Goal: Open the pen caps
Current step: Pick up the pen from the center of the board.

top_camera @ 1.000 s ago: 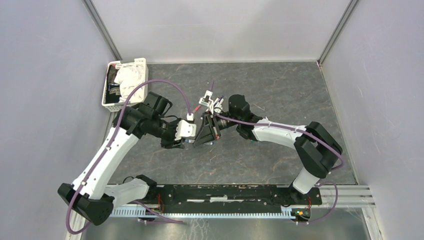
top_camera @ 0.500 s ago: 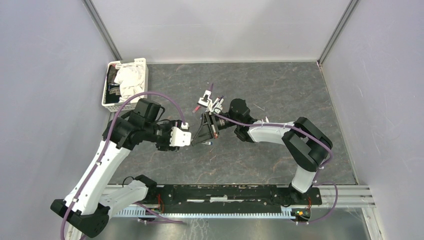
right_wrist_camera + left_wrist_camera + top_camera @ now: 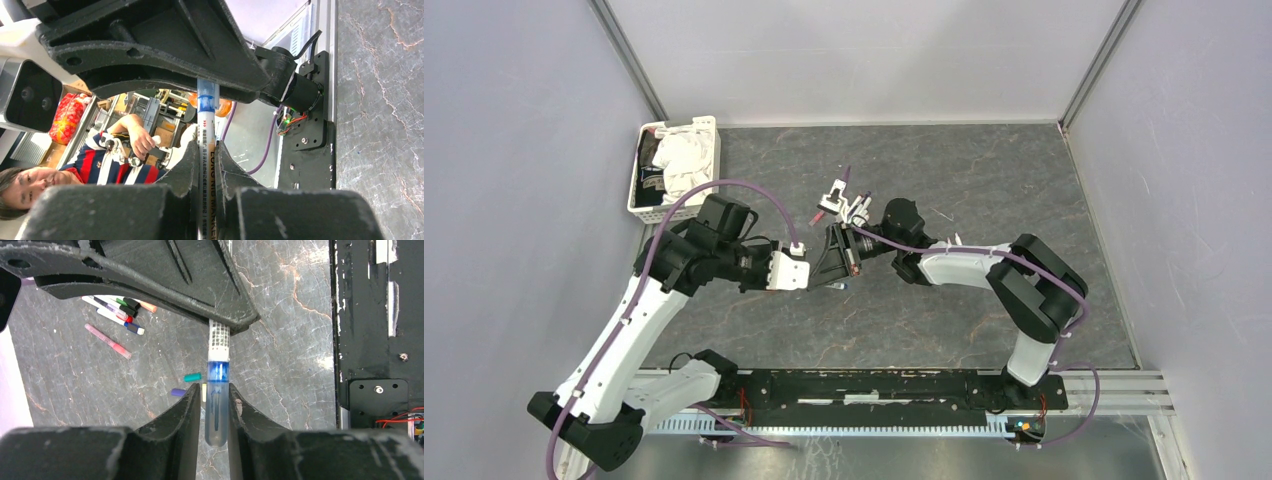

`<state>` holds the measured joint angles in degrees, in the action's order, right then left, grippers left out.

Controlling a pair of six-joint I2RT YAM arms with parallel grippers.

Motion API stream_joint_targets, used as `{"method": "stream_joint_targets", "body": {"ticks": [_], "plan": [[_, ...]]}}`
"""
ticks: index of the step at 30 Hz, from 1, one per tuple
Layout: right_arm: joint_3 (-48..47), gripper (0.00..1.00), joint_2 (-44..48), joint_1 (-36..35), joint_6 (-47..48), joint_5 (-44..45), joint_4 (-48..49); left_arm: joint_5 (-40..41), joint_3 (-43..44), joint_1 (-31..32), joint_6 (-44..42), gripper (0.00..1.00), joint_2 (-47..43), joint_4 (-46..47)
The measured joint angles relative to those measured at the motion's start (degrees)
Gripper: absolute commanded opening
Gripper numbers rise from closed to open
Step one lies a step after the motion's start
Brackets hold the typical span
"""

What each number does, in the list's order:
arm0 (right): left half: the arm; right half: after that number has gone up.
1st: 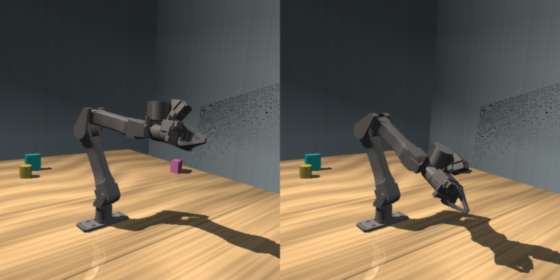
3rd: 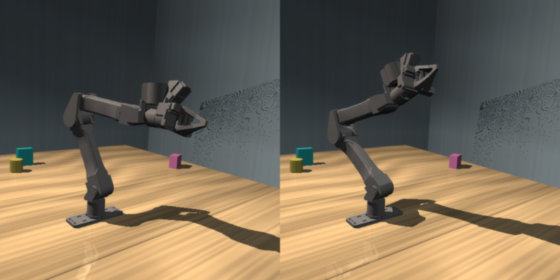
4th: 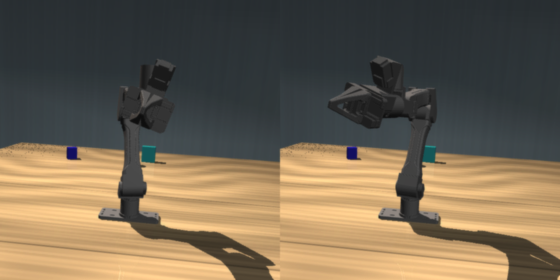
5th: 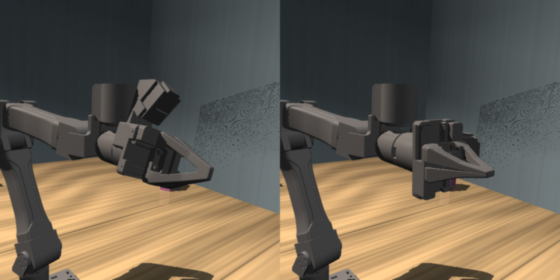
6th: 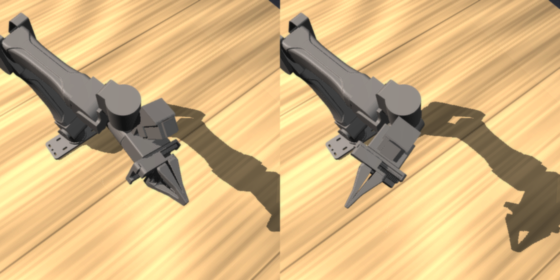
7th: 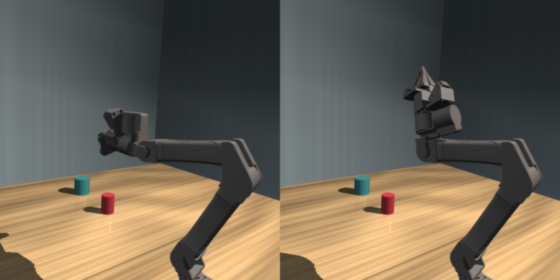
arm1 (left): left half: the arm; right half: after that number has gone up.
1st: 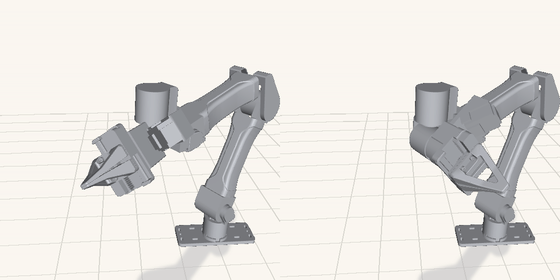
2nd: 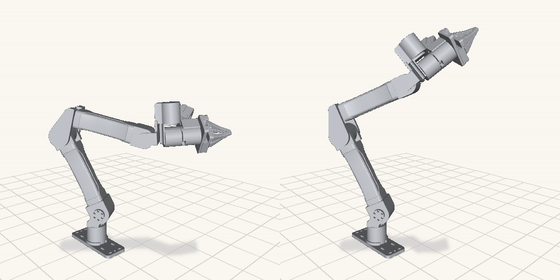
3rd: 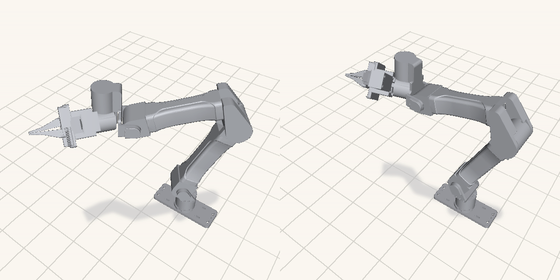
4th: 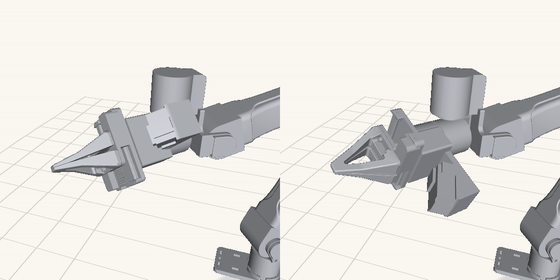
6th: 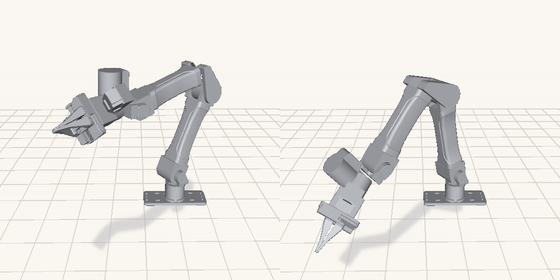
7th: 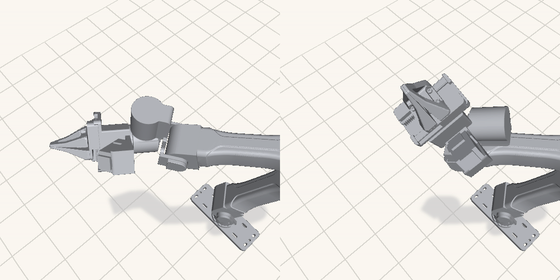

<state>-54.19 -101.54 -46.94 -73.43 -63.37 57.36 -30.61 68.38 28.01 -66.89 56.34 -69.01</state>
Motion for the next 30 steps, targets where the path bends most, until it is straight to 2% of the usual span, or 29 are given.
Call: {"method": "stream_joint_targets", "body": {"ticks": [7, 9, 10, 13, 20, 23, 28, 30], "plan": [[-0.5, 0.38, -1.6, -0.8, -1.4, 1.1, 0.9, -0.6, 0.0, 0.2, -0.1, 0.03, 0.3, -1.6], [-0.5, 0.52, -1.7, -1.1, -1.2, 1.3, 0.8, -1.3, 0.0, 0.4, -0.1, 0.02, 0.7, -1.9], [-0.5, 0.55, -1.7, -1.1, -0.8, 1.4, 0.7, -1.5, 0.0, 0.4, -0.1, 0.02, 0.9, -2.4], [-1.2, 0.54, -1.5, -1.4, 5.0, 1.2, -3.1, -2.3, 0.1, 0.4, -0.2, 0.02, 1.9, -4.4], [-9.7, 0.49, 1.7, -1.9, 35.0, 2.6, -36.2, -2.5, 1.4, 0.3, 0.8, 0.02, 6.1, -8.9], [-9.4, 0.47, 4.4, -2.3, 41.2, 4.5, -41.8, -2.9, 1.4, 0.4, 2.6, 0.02, 6.8, -9.2], [-7.1, 0.48, 7.5, -3.0, 47.0, 6.8, -45.5, -4.0, 1.4, 0.4, 5.9, 0.02, 7.9, -9.3], [-6.4, 0.41, 8.2, -3.4, 48.3, 7.7, -46.2, -4.2, 1.5, 0.4, 7.1, 0.02, 8.6, -9.3]]}}
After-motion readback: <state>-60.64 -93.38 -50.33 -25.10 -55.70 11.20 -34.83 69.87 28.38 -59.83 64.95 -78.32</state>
